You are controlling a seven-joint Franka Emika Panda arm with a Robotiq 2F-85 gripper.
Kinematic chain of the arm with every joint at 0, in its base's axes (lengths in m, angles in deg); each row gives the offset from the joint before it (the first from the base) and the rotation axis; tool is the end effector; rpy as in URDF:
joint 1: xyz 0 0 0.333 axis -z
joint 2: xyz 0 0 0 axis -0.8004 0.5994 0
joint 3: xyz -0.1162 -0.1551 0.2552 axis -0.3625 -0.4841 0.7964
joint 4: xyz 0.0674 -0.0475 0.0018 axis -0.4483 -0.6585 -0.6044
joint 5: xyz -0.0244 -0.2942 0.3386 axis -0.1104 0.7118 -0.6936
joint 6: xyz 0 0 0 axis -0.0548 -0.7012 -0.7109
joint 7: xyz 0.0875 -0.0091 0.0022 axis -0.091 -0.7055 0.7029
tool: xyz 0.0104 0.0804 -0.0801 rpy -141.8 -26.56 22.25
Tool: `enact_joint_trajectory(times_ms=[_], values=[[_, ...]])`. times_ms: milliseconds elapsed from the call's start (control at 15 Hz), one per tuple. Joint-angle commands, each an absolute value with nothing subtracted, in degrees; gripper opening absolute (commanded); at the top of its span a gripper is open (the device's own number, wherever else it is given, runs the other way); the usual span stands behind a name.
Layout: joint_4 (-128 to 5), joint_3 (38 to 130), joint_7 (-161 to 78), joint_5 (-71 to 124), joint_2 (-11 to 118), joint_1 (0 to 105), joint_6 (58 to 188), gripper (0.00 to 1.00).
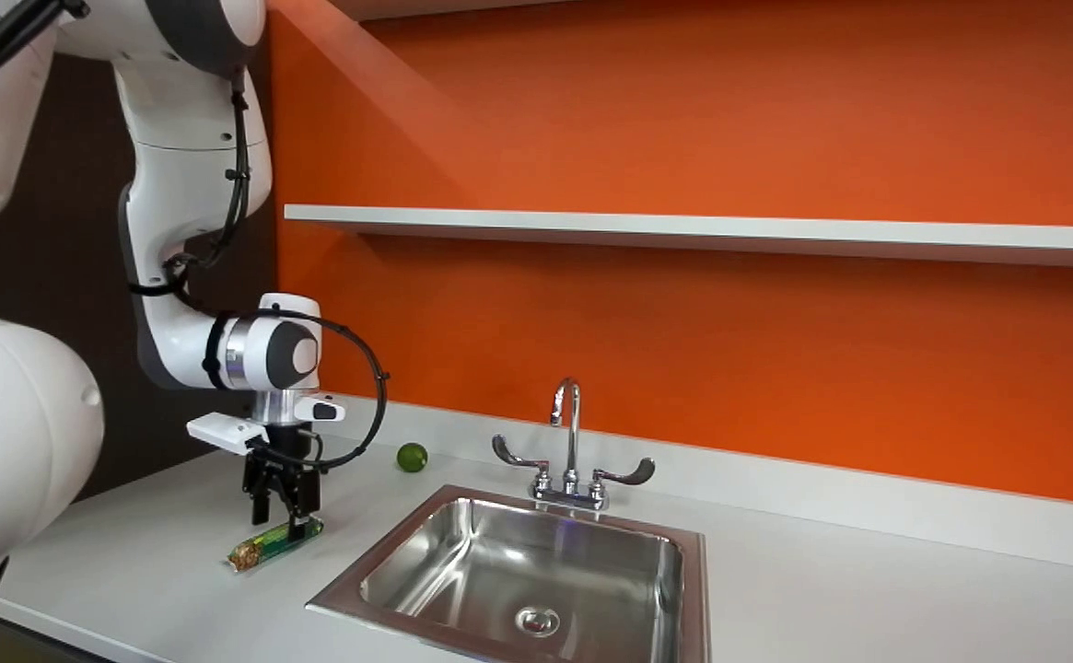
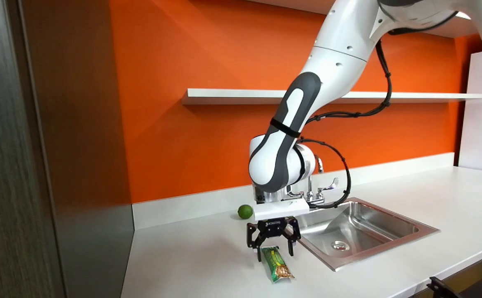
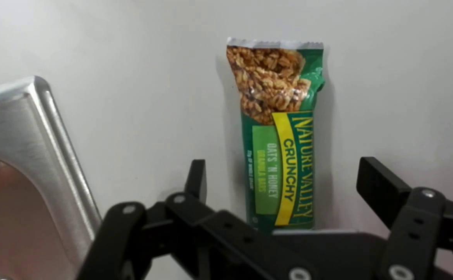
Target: Move the green bar to the sink
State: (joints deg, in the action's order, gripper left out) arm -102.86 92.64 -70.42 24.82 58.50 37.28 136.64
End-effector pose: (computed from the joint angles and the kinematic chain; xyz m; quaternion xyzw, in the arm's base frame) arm 0.4923 0.1891 0.1124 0.9926 -0.1052 -0.0580 0.0182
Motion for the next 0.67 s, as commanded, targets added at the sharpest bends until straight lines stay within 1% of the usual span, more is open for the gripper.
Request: enact_joint_trajectory(times_ms=[0,600], values=[[-102.4,92.0,-71.8,23.8,58.8,36.3,137.4,1.0],[-102.4,91.9,-71.9,23.7,59.4,36.4,137.5,1.0]])
